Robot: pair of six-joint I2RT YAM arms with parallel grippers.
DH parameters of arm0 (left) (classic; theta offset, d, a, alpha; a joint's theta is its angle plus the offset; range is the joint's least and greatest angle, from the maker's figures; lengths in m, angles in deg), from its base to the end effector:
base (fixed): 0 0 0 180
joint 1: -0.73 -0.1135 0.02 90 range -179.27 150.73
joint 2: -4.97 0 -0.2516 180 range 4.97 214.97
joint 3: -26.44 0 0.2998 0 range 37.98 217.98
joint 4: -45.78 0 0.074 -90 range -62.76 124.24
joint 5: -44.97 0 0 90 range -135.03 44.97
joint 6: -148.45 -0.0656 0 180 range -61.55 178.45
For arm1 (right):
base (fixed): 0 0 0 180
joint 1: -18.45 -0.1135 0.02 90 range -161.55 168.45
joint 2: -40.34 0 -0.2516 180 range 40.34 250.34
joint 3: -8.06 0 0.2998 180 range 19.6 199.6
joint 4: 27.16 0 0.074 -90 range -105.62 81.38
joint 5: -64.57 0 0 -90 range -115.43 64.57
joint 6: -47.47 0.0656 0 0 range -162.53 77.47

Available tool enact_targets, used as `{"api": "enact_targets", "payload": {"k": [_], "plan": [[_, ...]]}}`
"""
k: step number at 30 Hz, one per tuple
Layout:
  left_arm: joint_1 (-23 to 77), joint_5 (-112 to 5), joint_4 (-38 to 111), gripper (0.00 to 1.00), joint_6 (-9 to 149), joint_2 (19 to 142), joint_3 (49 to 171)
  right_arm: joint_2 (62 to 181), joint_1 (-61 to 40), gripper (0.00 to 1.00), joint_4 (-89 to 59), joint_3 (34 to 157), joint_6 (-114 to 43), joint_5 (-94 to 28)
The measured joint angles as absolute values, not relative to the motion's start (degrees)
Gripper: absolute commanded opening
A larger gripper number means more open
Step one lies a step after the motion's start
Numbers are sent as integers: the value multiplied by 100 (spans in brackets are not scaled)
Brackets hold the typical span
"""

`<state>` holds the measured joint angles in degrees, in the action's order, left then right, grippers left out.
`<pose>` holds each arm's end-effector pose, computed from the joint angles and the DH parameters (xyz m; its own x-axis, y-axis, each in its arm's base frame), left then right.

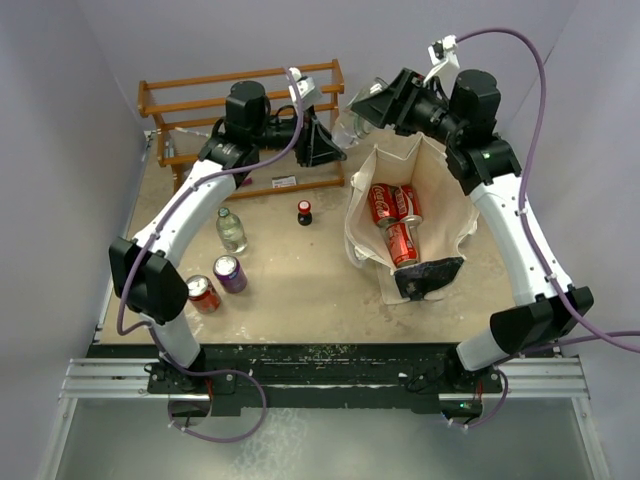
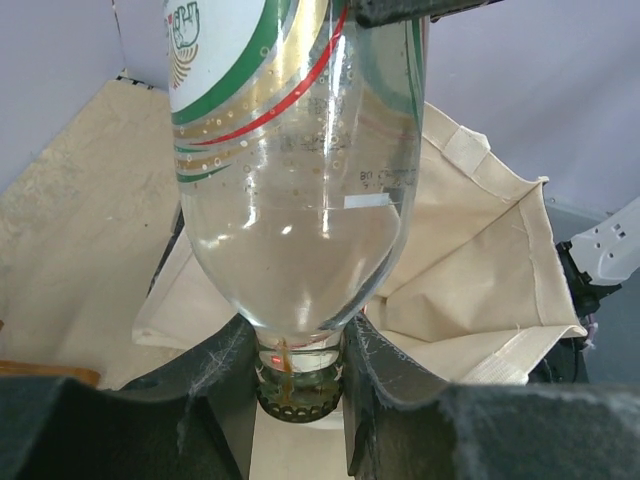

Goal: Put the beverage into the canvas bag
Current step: Place the drink at the center of the board.

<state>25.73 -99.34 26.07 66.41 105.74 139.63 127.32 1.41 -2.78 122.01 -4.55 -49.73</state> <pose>0.4045 -0.2474 0.4109 -0.2491 0.0270 -0.9681 0.9514 0.1939 -0.2394 0.3818 0.1453 0.5068 -0.3722 0.4725 -0.7989 -0.5469 0.5838 0.6001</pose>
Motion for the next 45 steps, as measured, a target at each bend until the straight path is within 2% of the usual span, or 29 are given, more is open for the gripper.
{"api": "enact_targets", "payload": {"k": [3,8,16,24,45], "plan": [[2509,-9938,2598,0,6746,10458,13827,12743,134,77,-374,12134,-385,-5093],[2337,-9862,2592,0,7054,10178,13631,12888,124,86,-479,12127,-427,-5250],[2101,-9892,2651,0,7422,9990,13482,13073,108,88,-612,12112,-359,-5423],[2059,-9892,2614,0,7638,9990,13482,13058,113,96,-964,11710,-302,-5617],[2011,-10052,3141,0,8296,10089,13753,12361,272,98,-1119,10490,-752,-5836]]}}
